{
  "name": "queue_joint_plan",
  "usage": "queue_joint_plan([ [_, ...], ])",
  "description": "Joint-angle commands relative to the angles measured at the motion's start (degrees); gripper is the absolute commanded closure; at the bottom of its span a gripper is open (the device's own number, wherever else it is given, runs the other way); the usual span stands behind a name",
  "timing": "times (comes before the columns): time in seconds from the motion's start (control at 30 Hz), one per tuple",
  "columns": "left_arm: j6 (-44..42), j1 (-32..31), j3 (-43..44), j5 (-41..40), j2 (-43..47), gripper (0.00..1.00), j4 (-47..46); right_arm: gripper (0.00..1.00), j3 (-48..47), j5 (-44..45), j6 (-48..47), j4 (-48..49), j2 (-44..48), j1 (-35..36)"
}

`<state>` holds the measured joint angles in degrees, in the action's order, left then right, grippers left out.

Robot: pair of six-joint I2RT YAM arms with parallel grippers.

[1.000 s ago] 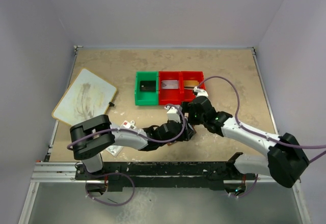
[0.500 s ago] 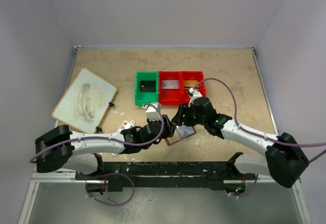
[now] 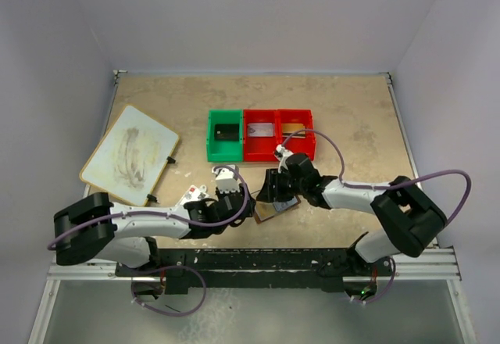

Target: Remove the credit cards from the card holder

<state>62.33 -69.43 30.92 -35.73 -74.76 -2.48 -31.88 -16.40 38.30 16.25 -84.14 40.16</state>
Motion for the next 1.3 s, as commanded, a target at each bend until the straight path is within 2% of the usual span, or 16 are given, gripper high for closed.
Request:
queue_joint_plan([
  [0.0, -1.8, 0.1, 3.4, 2.8, -2.5, 0.56, -2.7, 0.45, 1.5, 2.4, -0.1, -1.2, 0.5, 0.1],
  [0.37, -3.3, 0.1, 6.5, 6.7, -8.8, 0.56, -3.5, 0.45, 2.2, 11.3, -0.6, -8.4, 4.5, 0.1],
  [0.53, -3.7, 0.1, 7.5, 7.5, -11.5, 0.57, -4.7, 0.54, 4.4, 5.8, -1.0, -3.6, 4.8, 0.1],
  [0.8, -3.2, 0.1, 8.6, 5.8, -13.9, 0.65, -5.8, 0.65, 8.8, -0.7, 0.8, 2.9, 7.4, -2.6],
  [1.0, -3.9, 0.3, 10.3, 6.1, -15.9, 0.77, -4.2, 0.68, 11.1, -4.3, 1.6, 5.6, 8.1, -4.9],
  [1.27, -1.8, 0.3, 7.6, 7.3, -17.1, 0.83, -4.2, 0.69, 12.1, -7.7, 1.4, 6.7, 9.6, -5.8],
])
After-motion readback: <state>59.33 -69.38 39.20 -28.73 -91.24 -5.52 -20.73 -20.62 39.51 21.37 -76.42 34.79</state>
